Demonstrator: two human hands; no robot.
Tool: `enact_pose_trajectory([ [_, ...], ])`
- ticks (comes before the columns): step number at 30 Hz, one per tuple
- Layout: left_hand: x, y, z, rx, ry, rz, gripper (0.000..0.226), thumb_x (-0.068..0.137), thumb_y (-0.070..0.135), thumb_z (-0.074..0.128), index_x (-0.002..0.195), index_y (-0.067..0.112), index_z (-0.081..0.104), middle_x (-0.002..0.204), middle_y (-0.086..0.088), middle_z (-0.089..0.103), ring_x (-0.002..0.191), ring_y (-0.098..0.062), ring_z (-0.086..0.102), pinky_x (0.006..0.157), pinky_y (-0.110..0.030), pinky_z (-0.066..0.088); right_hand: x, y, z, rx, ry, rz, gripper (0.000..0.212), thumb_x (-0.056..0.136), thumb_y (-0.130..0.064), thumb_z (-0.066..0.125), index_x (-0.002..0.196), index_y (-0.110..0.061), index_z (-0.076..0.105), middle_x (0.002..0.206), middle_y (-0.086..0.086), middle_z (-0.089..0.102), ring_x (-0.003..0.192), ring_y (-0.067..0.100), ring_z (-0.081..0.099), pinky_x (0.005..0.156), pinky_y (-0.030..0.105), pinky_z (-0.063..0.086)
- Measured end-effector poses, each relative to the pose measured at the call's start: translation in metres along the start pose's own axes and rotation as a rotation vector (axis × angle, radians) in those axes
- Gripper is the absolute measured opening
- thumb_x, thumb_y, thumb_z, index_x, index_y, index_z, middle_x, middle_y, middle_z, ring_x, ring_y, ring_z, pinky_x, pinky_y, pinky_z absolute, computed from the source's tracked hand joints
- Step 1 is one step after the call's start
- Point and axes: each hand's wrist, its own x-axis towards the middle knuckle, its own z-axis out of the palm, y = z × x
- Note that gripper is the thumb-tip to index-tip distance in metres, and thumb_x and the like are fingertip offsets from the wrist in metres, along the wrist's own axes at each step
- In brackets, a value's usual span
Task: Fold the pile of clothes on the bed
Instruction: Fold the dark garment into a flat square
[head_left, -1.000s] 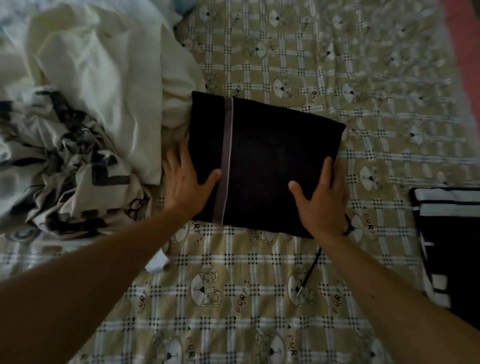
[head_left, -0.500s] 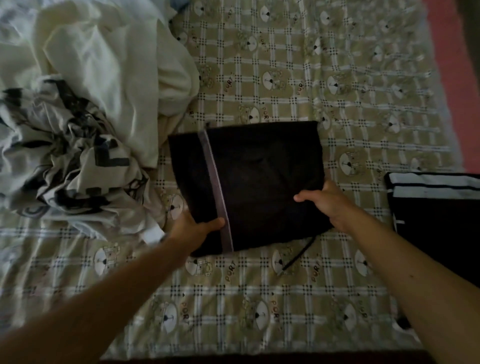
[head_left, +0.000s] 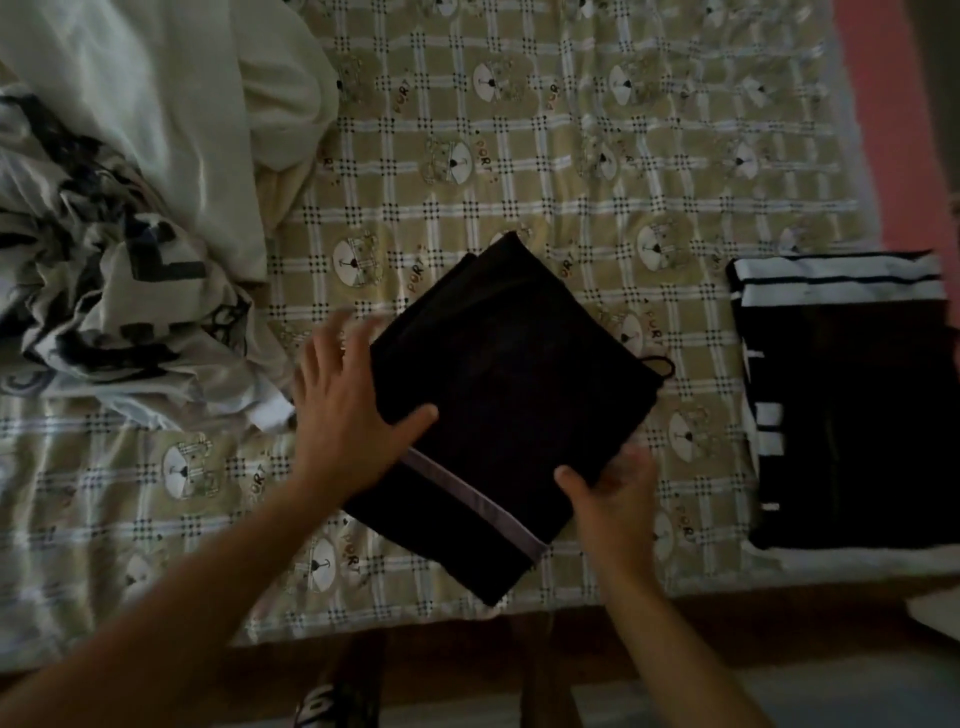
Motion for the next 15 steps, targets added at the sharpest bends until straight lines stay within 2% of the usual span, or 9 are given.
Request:
enact_pose_trajectory([
  [2, 0.039, -0.013, 0.000, -0.073, -0.242, -0.175, 0.136, 0.052, 0.076, 0.078, 0.156, 0.025, 0.008, 0.158, -0.008, 0.020, 0.145, -0.032, 0.027, 0.116, -0.054, 0.031, -0.006, 0.008, 0.010, 0.115, -0.067, 0.184, 0.075, 0.077, -0.028, 0.082, 0.138, -0.032, 0.040, 0.131, -0.007, 0.056, 0.114, 0.012, 0.059, 0.091, 0.033, 0.053],
  [4, 0.058, -0.017, 0.001, -0.104, -0.410, -0.217, 0.145, 0.047, 0.077, 0.082, 0.158, 0.023, 0.004, 0.155, -0.010, 0.031, 0.141, -0.030, 0.038, 0.112, -0.049, 0.038, -0.003, 0.009, 0.016, 0.148, -0.059, 0.249, 0.082, 0.072, -0.032, 0.086, 0.141, -0.028, 0.041, 0.132, -0.007, 0.056, 0.116, 0.015, 0.058, 0.095, 0.036, 0.052],
  [6, 0.066, -0.016, -0.001, -0.133, -0.504, -0.210, 0.124, 0.055, 0.057, 0.090, 0.153, 0.017, 0.026, 0.141, -0.005, 0.049, 0.130, -0.026, 0.050, 0.103, -0.039, 0.044, -0.001, 0.006, 0.018, 0.165, -0.094, 0.284, 0.084, 0.071, -0.030, 0.087, 0.142, -0.028, 0.044, 0.133, -0.007, 0.057, 0.116, 0.014, 0.058, 0.096, 0.038, 0.053],
  [8, 0.062, -0.009, -0.011, -0.220, -0.620, -0.247, 0.088, 0.061, 0.039, 0.093, 0.136, 0.020, 0.052, 0.122, 0.004, 0.064, 0.113, -0.017, 0.062, 0.100, -0.035, 0.048, -0.005, -0.002, 0.013, 0.147, -0.152, 0.290, 0.074, 0.073, -0.022, 0.085, 0.137, -0.026, 0.049, 0.125, -0.009, 0.060, 0.108, 0.009, 0.060, 0.088, 0.030, 0.054],
  [10, 0.045, -0.006, -0.024, -0.312, -0.742, -0.295, 0.060, 0.062, 0.026, 0.092, 0.115, 0.027, 0.065, 0.105, 0.012, 0.071, 0.098, -0.006, 0.066, 0.096, -0.031, 0.053, -0.012, -0.011, 0.004, 0.103, -0.228, 0.270, 0.063, 0.076, -0.017, 0.083, 0.130, -0.029, 0.052, 0.118, -0.013, 0.062, 0.102, 0.004, 0.060, 0.079, 0.021, 0.052],
  [11, 0.031, -0.004, -0.033, -0.343, -0.751, -0.314, 0.052, 0.061, 0.023, 0.092, 0.105, 0.033, 0.065, 0.098, 0.017, 0.070, 0.094, -0.001, 0.065, 0.089, -0.022, 0.054, -0.018, -0.016, -0.002, 0.076, -0.272, 0.260, 0.062, 0.076, -0.017, 0.083, 0.128, -0.031, 0.054, 0.118, -0.012, 0.064, 0.103, 0.005, 0.062, 0.077, 0.019, 0.052],
  [13, -0.005, -0.001, -0.054, -0.413, -0.718, -0.372, 0.053, 0.062, 0.021, 0.091, 0.097, 0.040, 0.057, 0.091, 0.022, 0.066, 0.086, 0.007, 0.061, 0.075, -0.008, 0.048, -0.032, -0.026, -0.017, 0.033, -0.360, 0.267, 0.055, 0.075, -0.017, 0.083, 0.121, -0.034, 0.057, 0.114, -0.014, 0.067, 0.103, 0.006, 0.064, 0.072, 0.013, 0.051],
  [15, -0.047, 0.002, -0.073, -0.548, -0.695, -0.430, 0.066, 0.050, 0.034, 0.097, 0.102, 0.037, 0.057, 0.089, 0.016, 0.074, 0.083, 0.006, 0.067, 0.075, -0.012, 0.051, -0.047, -0.038, -0.033, 0.015, -0.460, 0.285, 0.051, 0.075, -0.018, 0.083, 0.113, -0.038, 0.057, 0.105, -0.016, 0.071, 0.094, 0.001, 0.067, 0.067, 0.011, 0.051],
])
